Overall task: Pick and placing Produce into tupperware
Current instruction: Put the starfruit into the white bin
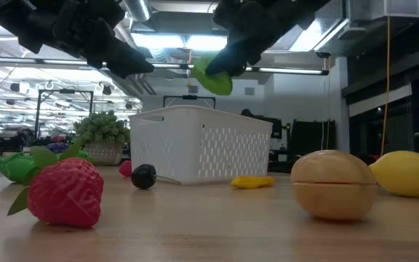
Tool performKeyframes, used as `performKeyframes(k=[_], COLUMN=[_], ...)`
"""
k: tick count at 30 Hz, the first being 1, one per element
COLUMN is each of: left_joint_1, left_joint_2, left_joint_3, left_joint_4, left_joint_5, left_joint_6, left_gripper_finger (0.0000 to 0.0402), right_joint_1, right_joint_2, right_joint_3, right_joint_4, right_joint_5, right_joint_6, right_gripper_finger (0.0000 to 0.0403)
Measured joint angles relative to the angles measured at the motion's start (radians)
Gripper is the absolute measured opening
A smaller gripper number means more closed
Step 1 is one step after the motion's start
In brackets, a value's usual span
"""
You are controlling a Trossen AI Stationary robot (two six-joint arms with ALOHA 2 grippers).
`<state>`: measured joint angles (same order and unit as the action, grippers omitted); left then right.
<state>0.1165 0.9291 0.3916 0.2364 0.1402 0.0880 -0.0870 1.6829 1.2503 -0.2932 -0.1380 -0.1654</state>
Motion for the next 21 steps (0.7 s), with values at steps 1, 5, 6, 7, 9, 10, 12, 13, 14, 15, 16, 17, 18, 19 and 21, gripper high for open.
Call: performKeyframes(k=[1,5,6,7,9,10,12,13,14,15,16,17,18,19,21], left_joint_1=[0.0,0.001,0.001,0.001,0.001,0.001,0.001,0.001,0.001,0.001,0.001,0.001,0.001,0.001,0.001], left_joint_2=[0.0,0.0,0.0,0.0,0.0,0.0,0.0,0.0,0.0,0.0,0.0,0.0,0.0,0.0,0.0], left_joint_3=[0.0,0.0,0.0,0.0,0.0,0.0,0.0,0.0,0.0,0.0,0.0,0.0,0.0,0.0,0.0], left_joint_4=[-0.001,-0.005,-0.005,-0.005,-0.005,-0.005,-0.005,-0.005,-0.004,-0.005,-0.006,-0.006,-0.005,-0.006,-0.005], left_joint_5=[0.0,-0.001,-0.002,-0.001,-0.002,-0.002,-0.002,-0.002,-0.002,-0.002,-0.002,-0.002,-0.002,-0.002,-0.002], left_joint_6=[0.001,0.002,0.003,0.003,0.003,0.003,0.003,0.003,0.003,0.003,0.003,0.003,0.003,0.003,0.003], left_gripper_finger=[0.0208,0.0208,0.0208,0.0208,0.0208,0.0208,0.0208,0.0208,0.0208,0.0208,0.0208,0.0208,0.0208,0.0208,0.0208], right_joint_1=[0.002,0.016,0.019,0.021,0.022,0.021,0.02,0.02,0.02,0.02,0.02,0.02,0.02,0.02,0.02], right_joint_2=[0.005,0.032,0.034,0.037,0.046,0.049,0.059,0.062,0.069,0.077,0.085,0.097,0.107,0.117,0.143], right_joint_3=[0.013,0.048,0.048,0.048,0.05,0.049,0.048,0.048,0.048,0.048,0.048,0.048,0.048,0.048,0.048], right_joint_4=[-0.035,-0.095,-0.098,-0.105,-0.098,-0.106,-0.096,-0.098,-0.103,-0.097,-0.096,-0.097,-0.087,-0.085,-0.068], right_joint_5=[0.007,0.018,0.017,0.017,0.016,0.017,0.034,0.052,0.066,0.067,0.069,0.069,0.07,0.07,0.07], right_joint_6=[0.0,0.001,0.0,-0.001,0.0,0.002,0.0,-0.001,-0.003,-0.008,-0.017,-0.021,-0.024,-0.027,-0.029], right_gripper_finger=[0.0226,0.0226,0.0226,0.0226,0.0226,0.0226,0.0226,0.0226,0.0226,0.0226,0.0226,0.0226,0.0226,0.0226,0.0226])
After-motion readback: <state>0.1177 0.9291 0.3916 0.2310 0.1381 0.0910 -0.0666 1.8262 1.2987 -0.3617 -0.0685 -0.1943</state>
